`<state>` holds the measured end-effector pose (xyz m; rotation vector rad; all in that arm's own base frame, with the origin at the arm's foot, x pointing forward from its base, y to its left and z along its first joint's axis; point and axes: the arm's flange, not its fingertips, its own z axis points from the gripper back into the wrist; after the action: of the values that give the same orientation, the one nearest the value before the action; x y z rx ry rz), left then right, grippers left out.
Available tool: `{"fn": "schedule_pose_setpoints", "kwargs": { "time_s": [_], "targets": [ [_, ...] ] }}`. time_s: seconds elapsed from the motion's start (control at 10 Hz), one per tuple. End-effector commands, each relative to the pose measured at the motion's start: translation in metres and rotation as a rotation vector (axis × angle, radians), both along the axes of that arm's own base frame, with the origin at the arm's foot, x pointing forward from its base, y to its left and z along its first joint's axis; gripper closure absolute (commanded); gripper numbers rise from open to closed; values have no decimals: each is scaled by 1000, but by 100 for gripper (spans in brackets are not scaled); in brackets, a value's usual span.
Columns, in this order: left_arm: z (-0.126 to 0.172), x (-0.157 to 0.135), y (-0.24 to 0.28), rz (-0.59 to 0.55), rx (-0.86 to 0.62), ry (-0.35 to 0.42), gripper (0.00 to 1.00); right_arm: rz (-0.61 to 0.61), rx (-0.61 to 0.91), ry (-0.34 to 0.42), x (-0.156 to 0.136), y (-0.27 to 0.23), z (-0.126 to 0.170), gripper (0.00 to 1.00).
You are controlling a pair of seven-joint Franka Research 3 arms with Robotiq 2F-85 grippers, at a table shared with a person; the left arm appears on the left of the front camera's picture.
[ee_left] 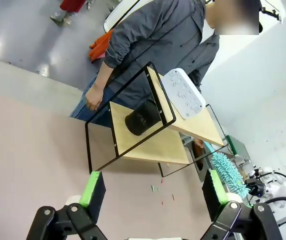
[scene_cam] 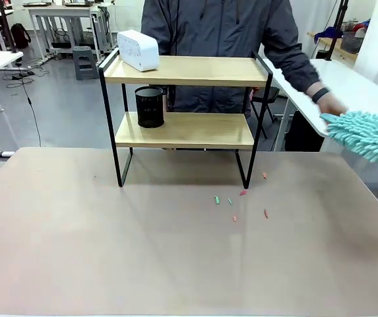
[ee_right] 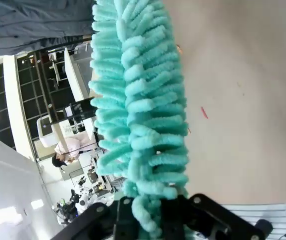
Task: Clean the shelf.
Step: Hand the Duster back to the human.
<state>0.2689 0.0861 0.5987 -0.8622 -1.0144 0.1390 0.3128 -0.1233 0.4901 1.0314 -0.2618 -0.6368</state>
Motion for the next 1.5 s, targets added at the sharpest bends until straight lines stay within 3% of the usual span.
{"fn": "schedule_pose_setpoints", "kwargs": {
  "time_s": [0.0,0.8,0.9,1.0,1.1,1.2,1.4],
  "targets": [
    [1,-2,1,-8,-11,14,0,19,-12,-37,-13,2,6,100],
    [1,-2,1,-8,-11,14,0,19,-12,-37,-13,2,6,100],
    [1,-2,1,-8,-11,14,0,19,-14,-28,-9,0,11,84],
    [1,-2,1,-8,-11,14,0,30,-41,-35,-5,7,12,45],
    [1,-2,1,-8,-11,14,0,59,-23,-47,-1,18,12,29],
    [1,-2,1,-8,-11,14,0,104,-14,-49,4,32,12,0],
    [1,-2,1,-8,-11,14,0,197,-22,-69,6,68,16,0]
  ]
}}
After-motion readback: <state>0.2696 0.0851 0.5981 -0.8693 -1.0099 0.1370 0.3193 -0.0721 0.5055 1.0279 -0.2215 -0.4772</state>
